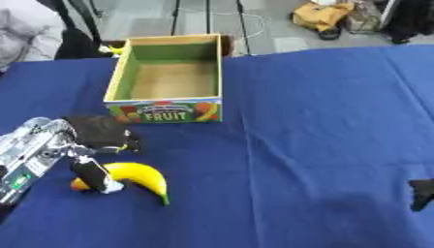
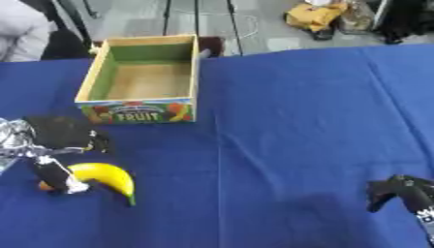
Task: Pick up objects on the table and place them in the box.
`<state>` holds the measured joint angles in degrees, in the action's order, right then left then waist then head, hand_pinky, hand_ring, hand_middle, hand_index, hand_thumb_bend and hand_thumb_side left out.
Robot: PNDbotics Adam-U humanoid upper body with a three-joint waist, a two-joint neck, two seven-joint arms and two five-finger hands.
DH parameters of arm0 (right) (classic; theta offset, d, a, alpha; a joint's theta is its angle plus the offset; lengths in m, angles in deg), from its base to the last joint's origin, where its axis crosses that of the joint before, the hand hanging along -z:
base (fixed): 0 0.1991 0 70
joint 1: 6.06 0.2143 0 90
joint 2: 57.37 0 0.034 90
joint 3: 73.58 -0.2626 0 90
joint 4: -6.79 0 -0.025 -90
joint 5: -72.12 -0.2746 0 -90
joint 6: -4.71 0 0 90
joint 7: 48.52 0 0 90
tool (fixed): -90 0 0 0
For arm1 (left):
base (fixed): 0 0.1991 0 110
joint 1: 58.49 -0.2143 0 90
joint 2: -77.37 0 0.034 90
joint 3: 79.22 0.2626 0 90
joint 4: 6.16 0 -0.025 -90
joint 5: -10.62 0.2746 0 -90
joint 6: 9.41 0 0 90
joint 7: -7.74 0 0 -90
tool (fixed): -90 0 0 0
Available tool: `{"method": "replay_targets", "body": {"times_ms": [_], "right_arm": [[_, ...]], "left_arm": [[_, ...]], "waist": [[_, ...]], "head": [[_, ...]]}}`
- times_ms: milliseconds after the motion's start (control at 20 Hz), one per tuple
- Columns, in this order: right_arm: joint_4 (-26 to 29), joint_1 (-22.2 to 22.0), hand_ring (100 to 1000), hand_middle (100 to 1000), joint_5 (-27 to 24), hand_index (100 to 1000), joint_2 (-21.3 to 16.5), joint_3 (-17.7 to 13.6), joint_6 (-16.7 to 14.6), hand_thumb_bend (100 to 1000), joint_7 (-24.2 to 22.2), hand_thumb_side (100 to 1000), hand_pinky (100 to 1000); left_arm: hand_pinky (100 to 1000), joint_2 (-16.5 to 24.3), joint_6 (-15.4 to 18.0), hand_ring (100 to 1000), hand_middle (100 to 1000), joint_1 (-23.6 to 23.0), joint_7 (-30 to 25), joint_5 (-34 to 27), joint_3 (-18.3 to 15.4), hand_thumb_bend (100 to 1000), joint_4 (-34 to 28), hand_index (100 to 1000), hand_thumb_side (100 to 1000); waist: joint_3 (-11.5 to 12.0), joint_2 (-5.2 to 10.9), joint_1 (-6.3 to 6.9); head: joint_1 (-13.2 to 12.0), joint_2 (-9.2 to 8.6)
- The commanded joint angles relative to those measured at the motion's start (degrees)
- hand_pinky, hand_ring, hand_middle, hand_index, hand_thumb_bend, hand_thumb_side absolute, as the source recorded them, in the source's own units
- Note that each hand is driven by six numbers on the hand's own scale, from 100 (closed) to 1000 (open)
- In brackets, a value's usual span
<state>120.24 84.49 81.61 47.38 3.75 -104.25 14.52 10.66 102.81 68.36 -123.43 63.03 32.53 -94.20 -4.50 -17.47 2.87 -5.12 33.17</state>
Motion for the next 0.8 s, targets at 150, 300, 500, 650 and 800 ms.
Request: {"method": "replay_targets", "body": {"times_ms": [150,300,500,650,800], "right_arm": [[1.15,0.40,474,490,0.30,631,-0.23,-0.14,-0.20,100,-0.03,1000,772],[1.15,0.38,474,490,0.27,632,-0.23,-0.16,-0.20,100,-0.03,1000,772],[1.15,0.35,474,490,0.22,632,-0.24,-0.15,-0.22,100,-0.08,1000,772],[1.15,0.36,474,490,0.20,632,-0.22,-0.21,-0.22,100,-0.05,1000,773],[1.15,0.36,475,490,0.15,632,-0.23,-0.22,-0.22,100,-0.06,1000,773]], "left_arm": [[575,1.16,2.36,773,746,1.11,-1.73,-0.97,-0.08,269,-0.33,811,605],[569,1.17,2.47,763,725,1.11,-1.56,-1.20,-0.04,243,-0.12,790,588],[554,1.24,2.49,740,682,1.03,-1.20,-1.15,0.02,216,0.06,757,570],[550,1.26,2.53,734,672,0.89,-1.19,-1.00,0.19,216,0.34,751,568],[544,1.23,2.75,728,661,0.83,-1.40,-1.00,0.32,209,0.55,741,568]], "waist": [[-0.07,0.94,-0.04],[-0.10,0.96,-0.04],[-0.10,0.97,-0.07],[-0.14,0.97,-0.09],[-0.16,0.99,-0.10]], "head": [[-0.32,-0.46],[-0.36,-0.49],[-0.42,-0.36],[-0.50,-0.29],[-0.52,-0.33]]}}
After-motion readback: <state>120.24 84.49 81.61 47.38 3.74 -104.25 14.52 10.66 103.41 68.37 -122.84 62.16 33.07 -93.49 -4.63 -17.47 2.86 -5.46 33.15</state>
